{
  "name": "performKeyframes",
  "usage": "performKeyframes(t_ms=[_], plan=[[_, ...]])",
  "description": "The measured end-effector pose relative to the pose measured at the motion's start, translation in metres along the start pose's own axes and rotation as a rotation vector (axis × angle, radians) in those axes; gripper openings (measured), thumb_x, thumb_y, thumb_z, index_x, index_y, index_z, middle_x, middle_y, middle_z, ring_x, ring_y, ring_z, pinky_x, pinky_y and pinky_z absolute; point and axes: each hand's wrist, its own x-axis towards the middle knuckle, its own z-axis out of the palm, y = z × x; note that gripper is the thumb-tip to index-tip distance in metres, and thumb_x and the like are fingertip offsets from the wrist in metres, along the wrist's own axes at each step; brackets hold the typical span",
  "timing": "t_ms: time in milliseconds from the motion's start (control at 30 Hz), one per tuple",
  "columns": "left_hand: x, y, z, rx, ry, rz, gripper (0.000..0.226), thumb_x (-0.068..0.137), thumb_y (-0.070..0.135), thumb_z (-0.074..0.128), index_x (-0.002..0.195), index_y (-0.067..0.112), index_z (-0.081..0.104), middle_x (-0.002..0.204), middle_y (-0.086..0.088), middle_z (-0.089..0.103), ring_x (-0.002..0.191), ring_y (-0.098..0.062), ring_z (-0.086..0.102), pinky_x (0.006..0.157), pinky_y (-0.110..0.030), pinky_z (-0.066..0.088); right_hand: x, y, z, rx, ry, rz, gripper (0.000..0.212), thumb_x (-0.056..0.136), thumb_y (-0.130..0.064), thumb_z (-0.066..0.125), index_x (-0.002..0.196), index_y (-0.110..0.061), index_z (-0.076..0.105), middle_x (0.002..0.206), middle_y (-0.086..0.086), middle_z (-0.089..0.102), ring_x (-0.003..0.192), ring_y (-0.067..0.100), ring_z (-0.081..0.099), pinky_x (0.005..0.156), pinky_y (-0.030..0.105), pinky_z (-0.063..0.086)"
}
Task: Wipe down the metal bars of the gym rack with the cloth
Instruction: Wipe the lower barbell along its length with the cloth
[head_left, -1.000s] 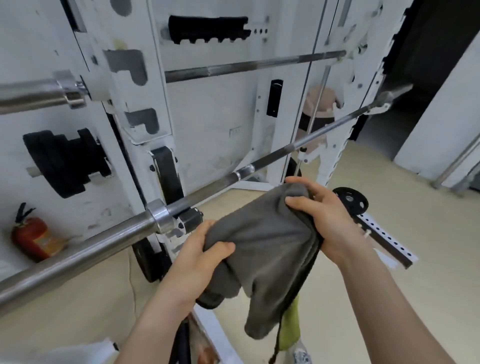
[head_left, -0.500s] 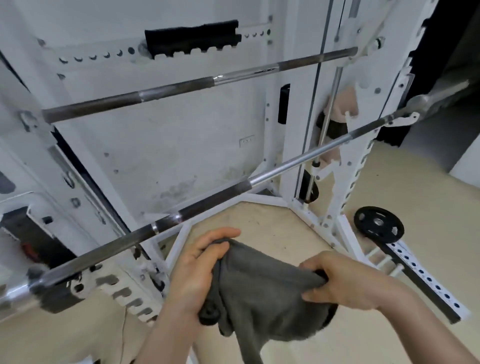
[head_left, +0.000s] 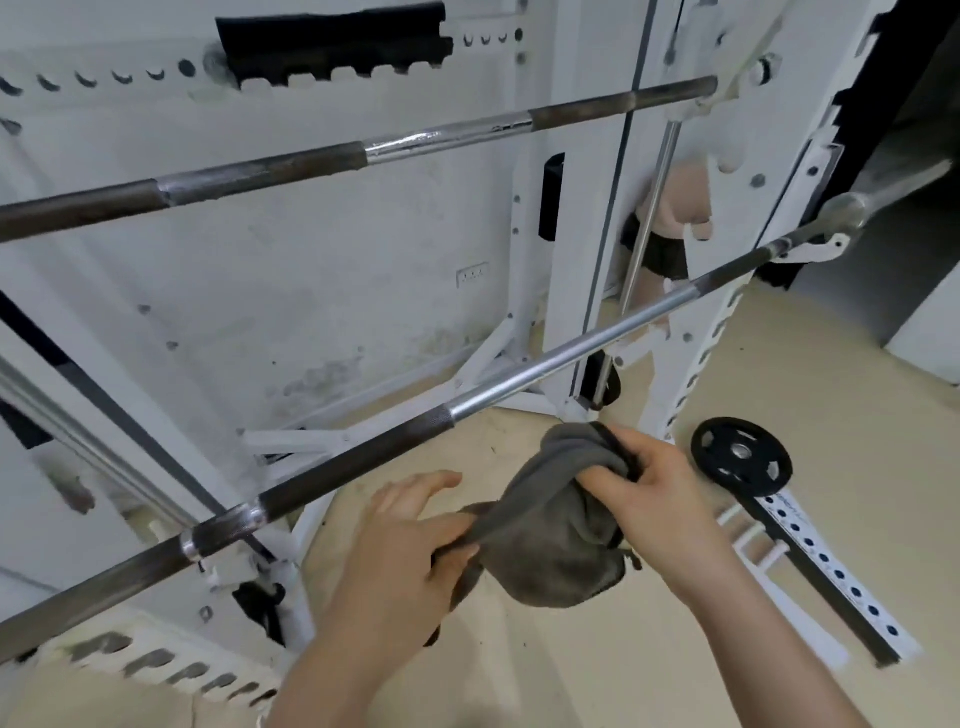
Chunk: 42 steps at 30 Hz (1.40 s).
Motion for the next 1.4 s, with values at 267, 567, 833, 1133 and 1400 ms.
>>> performKeyframes(t_ms=[267, 567, 833, 1133, 1400], plan=[[0.049, 0.016, 0.006, -0.729, -0.101, -0.195, 0.011, 0.083, 0.050, 0.063, 0.082, 0.039, 0.061, 0.068, 0.012, 0.062, 0.065, -0.007, 0.057, 0.059, -0.017, 0.043, 0.057, -0.004, 0.022, -0.043, -0.039, 0.005, 0.017, 0.086, -0.002, 0.055, 0.084, -0.013, 0.068, 0.080, 0.009, 0.066, 0.073, 0.014, 0.062, 0.063, 0.024, 0.049], [0.080, 0.034, -0.004, -0.788, 0.411, -0.402, 0.042, 0.086, -0.012, 0.055, 0.076, 0.023, 0.075, 0.075, 0.015, 0.072, 0.077, 0.005, 0.064, 0.066, -0.004, 0.045, 0.119, 0.020, -0.013, 0.597, -0.548, 0.358, 0.030, 0.081, 0.004, 0.056, 0.100, -0.017, 0.064, 0.106, 0.014, 0.069, 0.090, 0.027, 0.064, 0.077, 0.034, 0.053], [0.101, 0.042, -0.004, -0.406, 0.854, -0.676, 0.029, 0.077, 0.006, 0.069, 0.084, 0.035, 0.066, 0.074, 0.015, 0.067, 0.069, -0.003, 0.062, 0.065, -0.026, 0.052, 0.129, 0.021, 0.051, -0.713, -0.505, -0.663, 0.046, 0.089, -0.025, 0.054, 0.135, -0.019, 0.047, 0.130, 0.000, 0.054, 0.108, 0.023, 0.046, 0.086, 0.034, 0.047], [0.105, 0.022, -0.003, -0.279, 0.587, -0.741, 0.027, 0.083, 0.015, 0.064, 0.081, 0.043, 0.067, 0.077, 0.025, 0.068, 0.083, 0.006, 0.061, 0.076, -0.017, 0.046, 0.136, 0.030, 0.096, -1.147, -0.429, -0.785, 0.036, 0.071, -0.025, 0.072, 0.101, -0.007, 0.062, 0.099, 0.012, 0.063, 0.111, 0.031, 0.052, 0.100, 0.056, 0.032], [0.102, 0.003, 0.009, 0.087, 0.358, -0.376, 0.020, 0.095, 0.033, 0.055, 0.108, 0.036, 0.070, 0.097, 0.020, 0.069, 0.090, -0.010, 0.059, 0.077, -0.025, 0.045, 0.195, 0.033, 0.016, -1.434, -0.344, -0.503, 0.019, 0.083, -0.040, 0.056, 0.091, -0.024, 0.063, 0.089, -0.003, 0.065, 0.100, 0.022, 0.057, 0.108, 0.051, 0.017]])
